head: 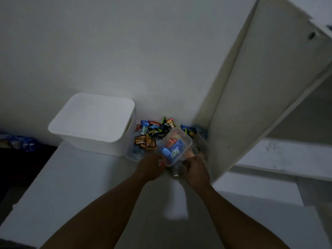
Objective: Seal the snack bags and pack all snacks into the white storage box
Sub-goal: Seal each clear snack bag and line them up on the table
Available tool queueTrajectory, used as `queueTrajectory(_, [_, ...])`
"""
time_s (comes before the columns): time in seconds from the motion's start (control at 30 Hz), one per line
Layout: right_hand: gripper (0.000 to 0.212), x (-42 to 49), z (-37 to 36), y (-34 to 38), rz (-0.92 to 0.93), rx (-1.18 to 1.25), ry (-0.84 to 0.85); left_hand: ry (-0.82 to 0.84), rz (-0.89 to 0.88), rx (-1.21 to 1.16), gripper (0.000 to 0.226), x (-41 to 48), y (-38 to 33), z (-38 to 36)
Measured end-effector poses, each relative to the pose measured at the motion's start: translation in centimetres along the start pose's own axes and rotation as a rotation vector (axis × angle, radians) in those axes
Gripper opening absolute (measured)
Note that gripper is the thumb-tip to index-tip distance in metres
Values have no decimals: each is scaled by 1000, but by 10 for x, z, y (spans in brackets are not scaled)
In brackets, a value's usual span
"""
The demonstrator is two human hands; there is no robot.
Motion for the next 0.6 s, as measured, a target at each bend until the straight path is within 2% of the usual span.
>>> queueTrajectory(0.1, [23, 2, -3, -5, -234, 50, -90, 144, -47, 23, 24, 28, -15, -10])
queueTrajectory(0.2, [26, -4, -10, -12, -482, 182, -177, 262, -152, -80, 49, 54, -34, -26])
queueTrajectory(0.23, [28, -5, -14, -12, -534, 218, -214, 316, -154, -118, 50, 60, -42, -30])
queueTrajectory(0.33, [29, -2, -34, -20, -620, 323, -360, 424, -182, -155, 32, 74, -61, -47])
queueTrajectory(0.5, [21, 13, -41, -14, -813, 623, -531, 548, -264, -166, 23, 82, -62, -76])
queueTrajectory(0.6, [21, 19, -46, -13, -849, 597, -610, 527, -252, -249, 24, 87, -55, -86])
Point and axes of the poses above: each hand's wrist, its own x-axis towards the middle knuckle, its own z-axis out of the back of the hand, y = z × x, the point moved 2 cm from there along x, towards the middle knuckle, and after that the axes turned 9 degrees about -y, right-handed, at the moved point
